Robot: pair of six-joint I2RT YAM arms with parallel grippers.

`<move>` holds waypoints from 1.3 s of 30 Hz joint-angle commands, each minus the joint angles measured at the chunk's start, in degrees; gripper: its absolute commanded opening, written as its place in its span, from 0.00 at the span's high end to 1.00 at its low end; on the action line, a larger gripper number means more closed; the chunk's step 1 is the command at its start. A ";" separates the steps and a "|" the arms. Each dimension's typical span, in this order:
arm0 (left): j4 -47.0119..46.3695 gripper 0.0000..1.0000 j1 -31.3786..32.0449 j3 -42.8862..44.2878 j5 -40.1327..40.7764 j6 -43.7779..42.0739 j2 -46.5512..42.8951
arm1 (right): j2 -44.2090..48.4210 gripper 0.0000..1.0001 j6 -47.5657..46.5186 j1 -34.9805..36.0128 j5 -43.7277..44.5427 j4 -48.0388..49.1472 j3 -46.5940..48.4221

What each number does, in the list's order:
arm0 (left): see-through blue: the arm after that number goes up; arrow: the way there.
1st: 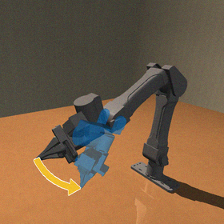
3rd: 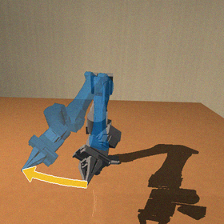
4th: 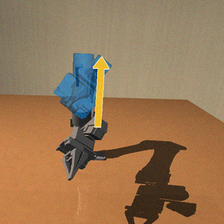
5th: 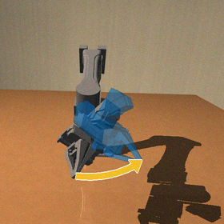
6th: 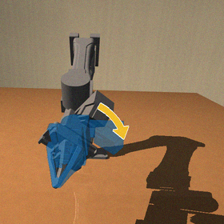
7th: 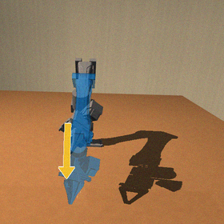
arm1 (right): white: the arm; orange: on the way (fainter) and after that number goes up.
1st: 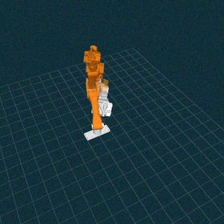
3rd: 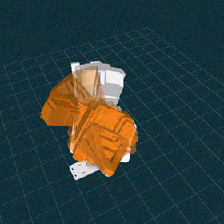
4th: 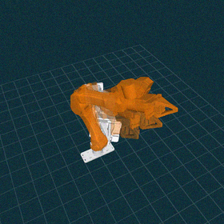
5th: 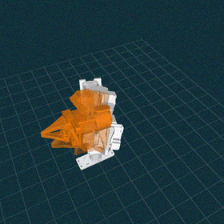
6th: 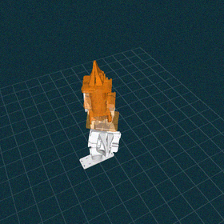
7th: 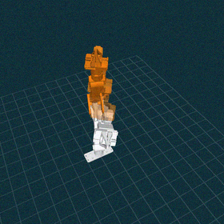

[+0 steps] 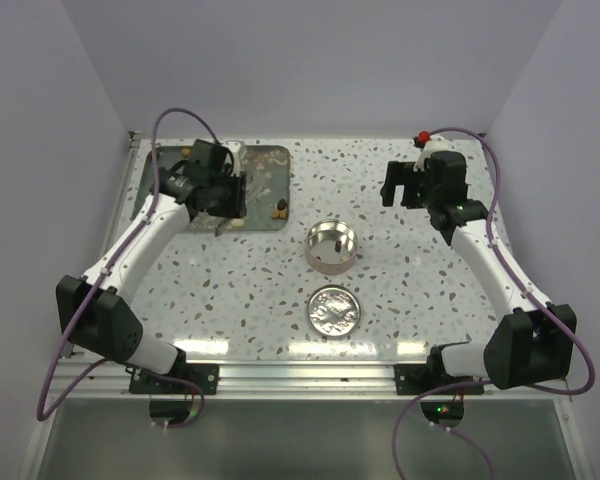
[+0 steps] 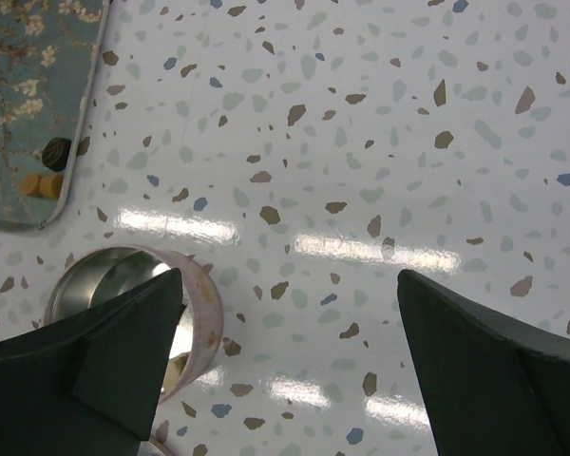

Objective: Pack the chocolate

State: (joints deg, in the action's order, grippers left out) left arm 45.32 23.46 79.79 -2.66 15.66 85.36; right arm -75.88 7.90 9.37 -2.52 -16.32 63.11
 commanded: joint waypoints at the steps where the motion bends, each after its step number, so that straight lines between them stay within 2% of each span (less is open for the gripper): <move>1: 2.22 0.61 -6.05 -0.69 2.48 -1.24 -3.01 | 0.47 0.02 0.01 0.13 -0.29 1.20 1.49; 6: 4.42 0.60 -12.82 -3.67 2.48 -3.17 -3.10 | 0.73 0.02 0.18 0.13 -0.29 1.29 1.49; 12: 7.41 0.58 -14.15 -6.22 6.78 -4.06 -4.33 | 0.64 0.02 0.10 0.13 -0.38 1.37 1.40; 21: 6.01 0.58 -18.79 -9.38 9.95 -5.29 -5.82 | 0.73 0.02 0.36 0.13 -0.99 1.55 1.22; 26: 4.78 0.57 -22.05 -10.88 8.90 -6.61 -4.77 | 0.64 0.02 0.36 0.13 -1.34 1.46 1.31; 35: -0.67 0.57 -22.76 -11.41 3.19 -8.80 -2.05 | 0.38 0.02 0.27 0.13 -1.52 1.11 2.10; 39: -1.37 0.56 -22.94 -10.79 3.18 -9.59 -0.46 | 0.29 0.02 0.27 0.13 -1.17 0.76 2.45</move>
State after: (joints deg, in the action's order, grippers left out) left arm 47.35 1.13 67.90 2.20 8.03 84.03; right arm -75.88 7.92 9.37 -2.76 -16.29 63.11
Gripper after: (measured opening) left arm 0.437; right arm 0.985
